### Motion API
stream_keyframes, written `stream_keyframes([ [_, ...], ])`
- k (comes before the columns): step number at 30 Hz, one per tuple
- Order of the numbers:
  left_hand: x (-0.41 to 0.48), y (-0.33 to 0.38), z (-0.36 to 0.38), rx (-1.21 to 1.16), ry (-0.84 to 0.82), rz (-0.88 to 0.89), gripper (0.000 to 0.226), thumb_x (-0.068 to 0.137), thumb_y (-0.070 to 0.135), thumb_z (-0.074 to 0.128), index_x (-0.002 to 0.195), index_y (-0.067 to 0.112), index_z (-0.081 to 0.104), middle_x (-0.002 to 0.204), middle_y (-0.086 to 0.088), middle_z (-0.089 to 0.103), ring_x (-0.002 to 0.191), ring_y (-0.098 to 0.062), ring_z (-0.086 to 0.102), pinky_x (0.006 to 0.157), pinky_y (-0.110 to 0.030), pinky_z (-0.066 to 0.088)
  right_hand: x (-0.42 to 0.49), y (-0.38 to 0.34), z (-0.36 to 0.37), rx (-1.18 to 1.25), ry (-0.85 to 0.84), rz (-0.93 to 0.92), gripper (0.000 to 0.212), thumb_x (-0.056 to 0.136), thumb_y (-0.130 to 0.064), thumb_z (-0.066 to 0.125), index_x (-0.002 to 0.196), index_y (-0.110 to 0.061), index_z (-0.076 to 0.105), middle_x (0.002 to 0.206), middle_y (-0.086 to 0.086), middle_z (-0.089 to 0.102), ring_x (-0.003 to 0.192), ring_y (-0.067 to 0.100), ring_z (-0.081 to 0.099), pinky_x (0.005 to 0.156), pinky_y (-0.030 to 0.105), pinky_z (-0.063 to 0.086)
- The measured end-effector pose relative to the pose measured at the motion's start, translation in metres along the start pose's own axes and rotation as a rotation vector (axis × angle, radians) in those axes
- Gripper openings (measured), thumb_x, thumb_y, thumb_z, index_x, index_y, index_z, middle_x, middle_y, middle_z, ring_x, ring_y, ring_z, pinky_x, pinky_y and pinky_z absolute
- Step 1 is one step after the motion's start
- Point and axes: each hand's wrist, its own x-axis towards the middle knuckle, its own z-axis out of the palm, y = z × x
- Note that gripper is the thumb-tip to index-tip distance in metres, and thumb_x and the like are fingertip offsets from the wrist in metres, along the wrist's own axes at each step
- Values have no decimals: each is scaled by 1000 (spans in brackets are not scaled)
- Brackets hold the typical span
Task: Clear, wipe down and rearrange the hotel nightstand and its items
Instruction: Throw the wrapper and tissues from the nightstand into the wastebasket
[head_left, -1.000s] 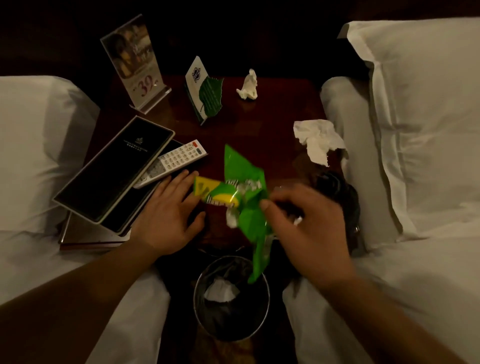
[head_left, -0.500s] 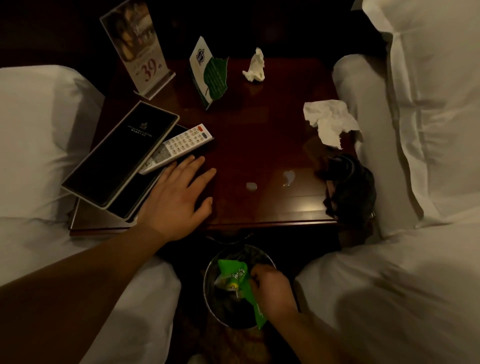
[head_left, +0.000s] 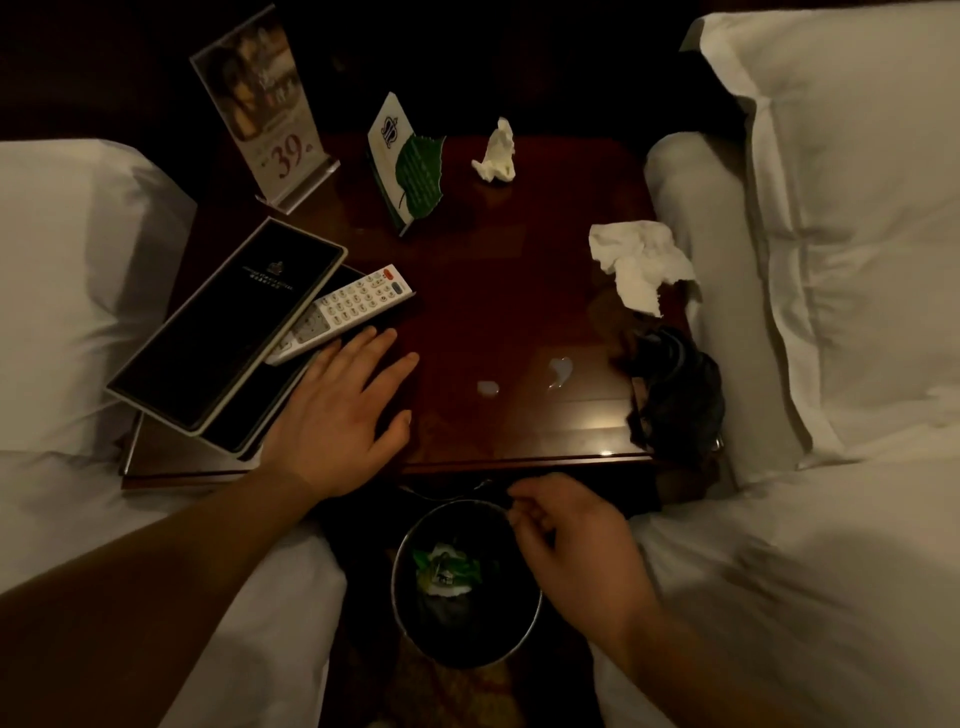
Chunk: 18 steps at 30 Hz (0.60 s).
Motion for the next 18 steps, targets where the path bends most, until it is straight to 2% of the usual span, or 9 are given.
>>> stream_keyframes([
  [3, 0, 0, 0, -6, 6, 7, 62, 94, 48, 37, 150, 21, 42, 161, -10, 32, 151, -26, 22, 121, -50, 22, 24, -29, -46, -28, 99, -112, 17, 90, -34, 55, 104, -31, 64, 92, -18, 62, 80, -1, 60, 71, 12, 50],
  [7, 1, -2, 1, -1, 14, 15, 63, 94, 49, 35, 150, 21, 42, 161, -10, 32, 151, -25, 22, 120, -47, 20, 89, -37, -105, -147, 334, -124, 19, 89, -22, 65, 108, -21, 70, 97, -5, 70, 80, 9, 65, 74, 23, 52],
  [9, 0, -2, 1, 10, 13, 10, 63, 94, 51, 34, 150, 22, 41, 161, -9, 31, 152, -24, 20, 121, -46, 19, 127, -29, -128, -255, 368, -76, 25, 89, -24, 64, 114, -21, 68, 106, 0, 69, 87, 15, 66, 77, 28, 50],
  [13, 0, -2, 2, 7, 13, 8, 63, 94, 51, 35, 150, 22, 42, 161, -8, 31, 152, -23, 20, 121, -45, 18, 174, -1, -144, -558, 231, 39, 48, 87, -32, 67, 132, -21, 54, 125, 13, 55, 111, 34, 54, 85, 39, 47],
  [15, 0, -2, 2, 8, 18, 10, 63, 94, 50, 36, 150, 22, 43, 161, -9, 32, 151, -24, 21, 121, -45, 18, 185, 11, -144, -676, 127, 114, 57, 87, -34, 66, 139, -23, 46, 131, 17, 51, 116, 39, 49, 89, 45, 47],
  [18, 0, -2, 2, 6, 26, 16, 62, 94, 49, 38, 149, 21, 44, 160, -9, 34, 151, -24, 23, 120, -44, 17, 196, 22, -140, -714, -15, 210, 60, 89, -26, 65, 143, -20, 39, 136, 20, 50, 118, 40, 51, 95, 45, 47],
])
